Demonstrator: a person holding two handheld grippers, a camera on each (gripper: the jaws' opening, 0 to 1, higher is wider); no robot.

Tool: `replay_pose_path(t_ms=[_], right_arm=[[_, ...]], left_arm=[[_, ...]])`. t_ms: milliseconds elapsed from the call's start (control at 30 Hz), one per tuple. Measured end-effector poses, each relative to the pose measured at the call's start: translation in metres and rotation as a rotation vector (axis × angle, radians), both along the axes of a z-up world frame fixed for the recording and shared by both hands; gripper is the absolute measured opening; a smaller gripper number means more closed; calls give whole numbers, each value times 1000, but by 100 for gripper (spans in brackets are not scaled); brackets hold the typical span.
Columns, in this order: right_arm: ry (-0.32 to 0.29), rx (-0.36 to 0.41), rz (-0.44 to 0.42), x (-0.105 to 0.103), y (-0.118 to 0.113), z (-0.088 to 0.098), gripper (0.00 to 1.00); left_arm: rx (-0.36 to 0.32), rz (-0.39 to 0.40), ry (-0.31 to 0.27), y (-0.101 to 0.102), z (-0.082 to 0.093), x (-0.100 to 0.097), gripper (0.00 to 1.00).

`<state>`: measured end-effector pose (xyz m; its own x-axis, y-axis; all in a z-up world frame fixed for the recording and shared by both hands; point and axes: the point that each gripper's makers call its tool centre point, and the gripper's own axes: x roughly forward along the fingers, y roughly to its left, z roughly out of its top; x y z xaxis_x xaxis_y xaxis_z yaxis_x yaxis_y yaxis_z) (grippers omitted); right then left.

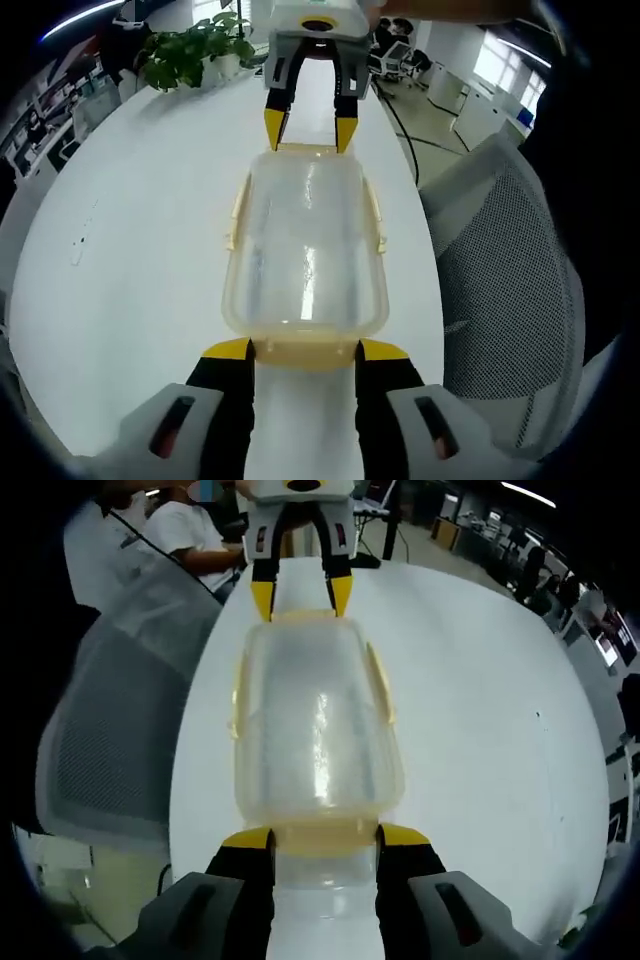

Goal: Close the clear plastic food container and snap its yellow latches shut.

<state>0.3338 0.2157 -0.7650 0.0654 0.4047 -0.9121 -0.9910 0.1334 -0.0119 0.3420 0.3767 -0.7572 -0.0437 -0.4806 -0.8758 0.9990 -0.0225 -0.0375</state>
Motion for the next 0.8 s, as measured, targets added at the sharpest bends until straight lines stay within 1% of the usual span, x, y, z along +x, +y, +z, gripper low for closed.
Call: replay_pose_path(t_ms=[100, 200, 333, 533, 667, 800], right_arm=[[-1, 3, -6, 1, -5, 1, 38], [-4, -2, -10, 2, -11, 0, 38], [1, -8, -8, 0, -18, -3, 38], [7, -17, -11, -2, -32, -4, 38], [3, -20, -16, -3, -42, -4, 38], [4, -20, -25, -4, -48, -5, 38]], left_arm=[[4, -1, 0, -5, -1, 3, 38], [1, -2, -1, -10, 0, 3, 38], [-2, 0, 10, -17, -1, 0, 38], [1, -1, 11, -31, -3, -2, 38], [-13, -5, 9, -40, -2, -2, 38], [-12, -13, 6, -48, -4, -2, 38]])
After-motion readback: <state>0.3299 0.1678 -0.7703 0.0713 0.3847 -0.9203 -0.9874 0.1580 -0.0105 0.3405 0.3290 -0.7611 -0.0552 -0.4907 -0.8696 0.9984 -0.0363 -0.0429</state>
